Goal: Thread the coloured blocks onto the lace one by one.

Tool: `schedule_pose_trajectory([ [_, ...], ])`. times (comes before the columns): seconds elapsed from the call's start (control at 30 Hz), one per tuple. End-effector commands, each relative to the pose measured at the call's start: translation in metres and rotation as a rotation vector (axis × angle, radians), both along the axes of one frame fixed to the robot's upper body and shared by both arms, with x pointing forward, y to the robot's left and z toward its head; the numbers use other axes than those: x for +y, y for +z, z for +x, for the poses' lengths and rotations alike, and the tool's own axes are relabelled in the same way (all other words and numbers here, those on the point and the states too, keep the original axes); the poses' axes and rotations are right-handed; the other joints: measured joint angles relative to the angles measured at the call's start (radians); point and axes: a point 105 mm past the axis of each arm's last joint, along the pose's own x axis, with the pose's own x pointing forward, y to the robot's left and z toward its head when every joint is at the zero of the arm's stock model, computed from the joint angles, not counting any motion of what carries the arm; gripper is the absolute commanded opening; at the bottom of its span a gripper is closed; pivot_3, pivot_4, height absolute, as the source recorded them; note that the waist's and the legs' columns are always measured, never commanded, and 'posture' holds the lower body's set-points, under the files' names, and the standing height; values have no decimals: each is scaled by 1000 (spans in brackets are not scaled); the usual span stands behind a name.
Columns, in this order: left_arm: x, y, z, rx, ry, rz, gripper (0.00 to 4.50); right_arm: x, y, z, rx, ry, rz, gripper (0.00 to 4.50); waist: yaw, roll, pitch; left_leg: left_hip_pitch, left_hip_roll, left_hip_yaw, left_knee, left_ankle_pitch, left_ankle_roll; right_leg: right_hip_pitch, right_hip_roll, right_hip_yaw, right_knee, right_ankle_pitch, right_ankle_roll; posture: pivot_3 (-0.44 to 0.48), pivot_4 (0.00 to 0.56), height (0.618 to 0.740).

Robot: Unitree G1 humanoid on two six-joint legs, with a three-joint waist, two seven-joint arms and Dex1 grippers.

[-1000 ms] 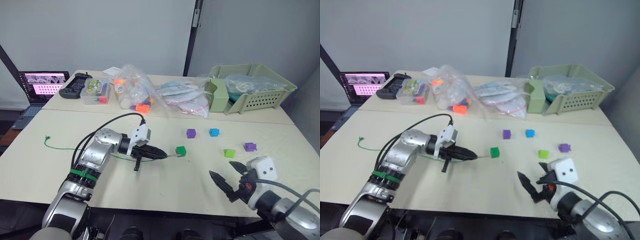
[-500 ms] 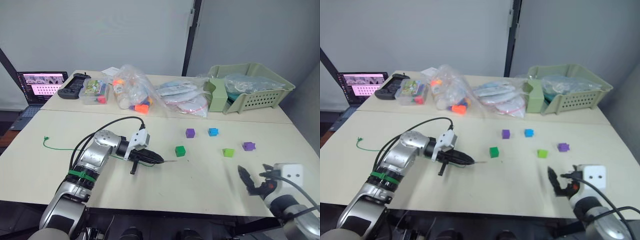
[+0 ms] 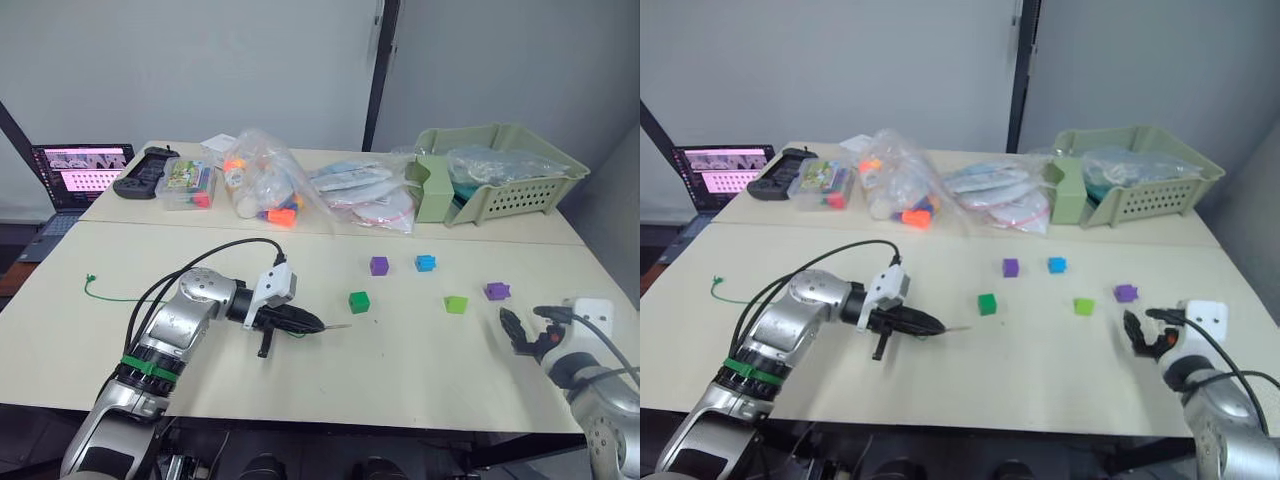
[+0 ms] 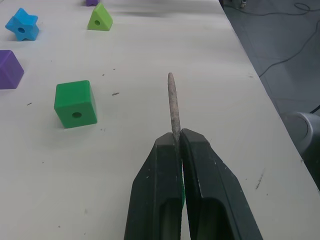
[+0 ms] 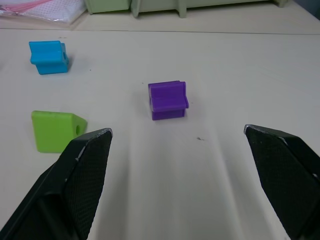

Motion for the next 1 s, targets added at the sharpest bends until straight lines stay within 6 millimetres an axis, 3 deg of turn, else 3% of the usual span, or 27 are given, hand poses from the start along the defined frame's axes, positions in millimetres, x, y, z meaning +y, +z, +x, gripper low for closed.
schedule_pose_trajectory([
  [0.03, 0, 11, -2, -27, 3, -21, 11, -3, 9, 12, -25, 10, -45, 4500, -5, 0, 0, 0, 0, 0, 0, 0, 0, 0, 0, 0, 0, 0, 0, 0, 150, 732],
  [0.17, -1, 8, -4, -16, 16, -24, 11, 2, 14, 37, -26, 37, -71, 4500, -7, 1, 1, 0, 0, 0, 0, 0, 0, 0, 0, 0, 0, 0, 0, 0, 150, 732],
  [0.4, -3, 8, -3, -31, 36, -34, 11, -2, 11, 62, 2, 30, -101, 4500, -6, 2, 1, 0, 0, 0, -1, 0, 0, 0, 0, 0, 0, 0, 0, 0, 150, 732],
  [0.83, -1, 5, -2, -52, 84, -40, 11, -14, 2, 80, 64, -2, -57, 4500, -8, 3, 2, 0, 0, 0, -1, 0, 0, 0, 0, 1, 0, 0, 0, 0, 150, 732],
  [1.0, -2, 5, -2, -57, 89, -43, 0, -15, -5, 84, 89, -5, -20, 3008, -9, 3, 2, 0, 0, 1, -1, 0, 0, -1, 0, 1, 0, 0, 0, 0, 150, 732],
])
